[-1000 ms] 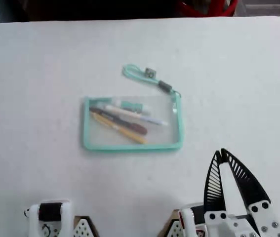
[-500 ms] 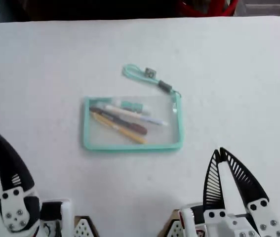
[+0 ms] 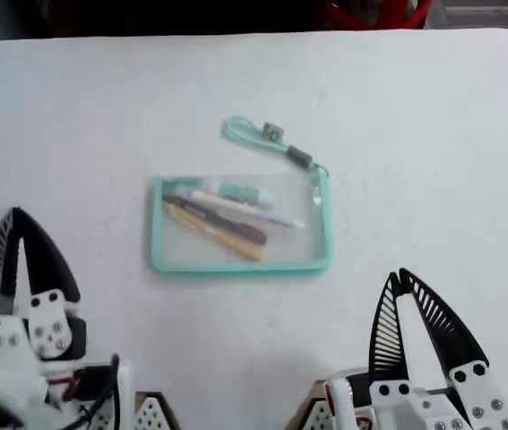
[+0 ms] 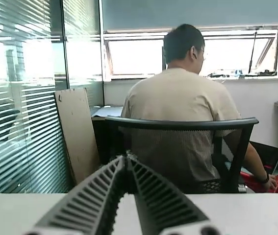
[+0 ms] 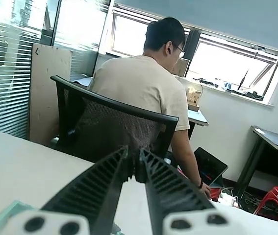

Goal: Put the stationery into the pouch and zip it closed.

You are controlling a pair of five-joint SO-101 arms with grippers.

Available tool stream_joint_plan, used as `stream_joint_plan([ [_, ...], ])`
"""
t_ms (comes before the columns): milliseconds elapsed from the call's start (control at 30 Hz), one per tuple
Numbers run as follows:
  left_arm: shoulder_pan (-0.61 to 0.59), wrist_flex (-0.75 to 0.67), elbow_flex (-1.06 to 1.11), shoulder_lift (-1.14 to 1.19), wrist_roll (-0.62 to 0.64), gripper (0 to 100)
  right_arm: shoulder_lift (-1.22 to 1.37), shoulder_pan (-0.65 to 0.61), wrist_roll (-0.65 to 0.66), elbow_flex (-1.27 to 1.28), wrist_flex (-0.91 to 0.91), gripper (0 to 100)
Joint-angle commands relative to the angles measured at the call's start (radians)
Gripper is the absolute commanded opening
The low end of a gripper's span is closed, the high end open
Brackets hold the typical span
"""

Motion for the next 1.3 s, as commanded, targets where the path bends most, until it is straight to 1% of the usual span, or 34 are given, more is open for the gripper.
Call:
stream_joint_plan([
  [0,-0.007,-0.021,0.083,-0.001,0.011,2,-0.001,0.002,-0.011,0.003,0.002,1.8],
  [100,-0.002,-0.021,0.157,-0.001,0.012,2,-0.001,0.002,-0.011,0.005,0.002,1.8],
  [167,-0.001,-0.046,0.224,-0.001,0.012,2,-0.001,0.002,-0.011,0.005,0.002,1.8],
  [333,-0.007,-0.213,0.45,-0.001,0.012,2,-0.001,0.002,-0.011,0.037,0.002,1.8],
  [500,-0.007,-0.377,0.644,-0.001,0.012,2,-0.001,0.004,-0.011,0.143,-0.018,1.8],
  [567,-0.007,-0.433,0.724,-0.001,0.012,2,-0.001,0.01,-0.011,0.218,-0.073,1.8],
  [733,-0.007,-0.592,0.907,0.007,0.012,2,-0.001,0.128,-0.011,0.509,-0.311,2.1],
  [833,-0.004,-0.565,0.899,0.004,0.012,2,-0.001,0.17,-0.008,0.707,-0.467,2.1],
  [967,-0.005,-0.551,0.902,0.004,0.012,2,-0.001,0.166,-0.009,0.904,-0.61,2.2],
  [1067,-0.005,-0.516,0.902,0.004,0.012,2,-0.001,0.166,-0.011,0.976,-0.65,2.2],
  [1267,-0.005,-0.425,0.902,0.004,0.012,2,-0.001,0.166,-0.011,1.059,-0.648,2.2],
])
